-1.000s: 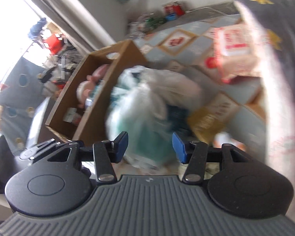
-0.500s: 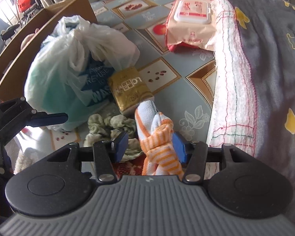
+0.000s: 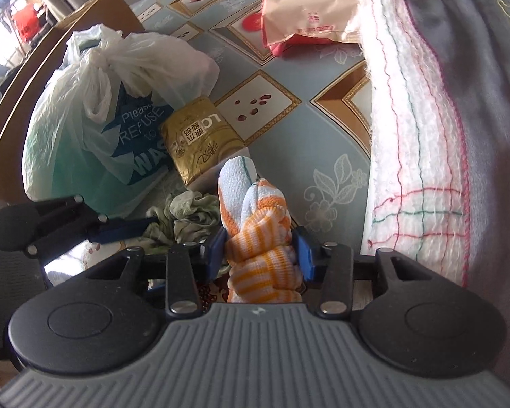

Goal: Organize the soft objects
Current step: 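Grasp the green scrunchie with the left gripper while the right gripper lifts the striped cloth, then carry the scrunchie with the left gripper while the right gripper carries the striped cloth over the box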

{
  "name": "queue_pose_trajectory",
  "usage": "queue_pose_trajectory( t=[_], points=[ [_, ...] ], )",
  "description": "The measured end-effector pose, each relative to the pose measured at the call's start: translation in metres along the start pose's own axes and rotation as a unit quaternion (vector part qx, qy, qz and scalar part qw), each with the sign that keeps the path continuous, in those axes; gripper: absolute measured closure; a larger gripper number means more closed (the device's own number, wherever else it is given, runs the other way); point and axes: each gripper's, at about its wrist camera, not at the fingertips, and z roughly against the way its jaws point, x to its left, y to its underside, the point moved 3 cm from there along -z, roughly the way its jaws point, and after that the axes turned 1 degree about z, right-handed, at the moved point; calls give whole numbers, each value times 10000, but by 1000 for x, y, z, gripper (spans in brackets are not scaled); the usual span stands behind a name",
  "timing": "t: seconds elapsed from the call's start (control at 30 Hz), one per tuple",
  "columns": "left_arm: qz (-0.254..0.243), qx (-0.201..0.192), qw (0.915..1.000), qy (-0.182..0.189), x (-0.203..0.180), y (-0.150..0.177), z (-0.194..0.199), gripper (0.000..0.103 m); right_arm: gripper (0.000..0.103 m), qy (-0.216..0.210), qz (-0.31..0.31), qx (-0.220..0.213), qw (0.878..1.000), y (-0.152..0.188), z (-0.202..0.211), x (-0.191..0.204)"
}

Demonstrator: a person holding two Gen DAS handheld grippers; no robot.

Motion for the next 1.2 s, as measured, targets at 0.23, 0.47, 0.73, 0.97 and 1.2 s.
queue_pose_trajectory(
  t=[0.23,0.47,0.73,0.97,1.2],
  points=[
    [-211,-130,9997,60,-9,1,14,78,64,-160,-531,-284,9981,14,25,-4],
    [-229,-511,9984,-108,-9,-4,59,80,64,-574,-709,-817,9925,23,82,9],
    [324,-1275,9905,-390,28,0,147,80,64,-1391,-338,-1322,9808,0,132,70],
    [1199,-1823,9695,-1113,96,28,228,79,64,-2273,211,-1299,9649,-36,131,152],
    [2119,-1991,9337,-2087,180,66,285,79,63,-2970,583,-782,9499,-83,94,249]
  ],
)
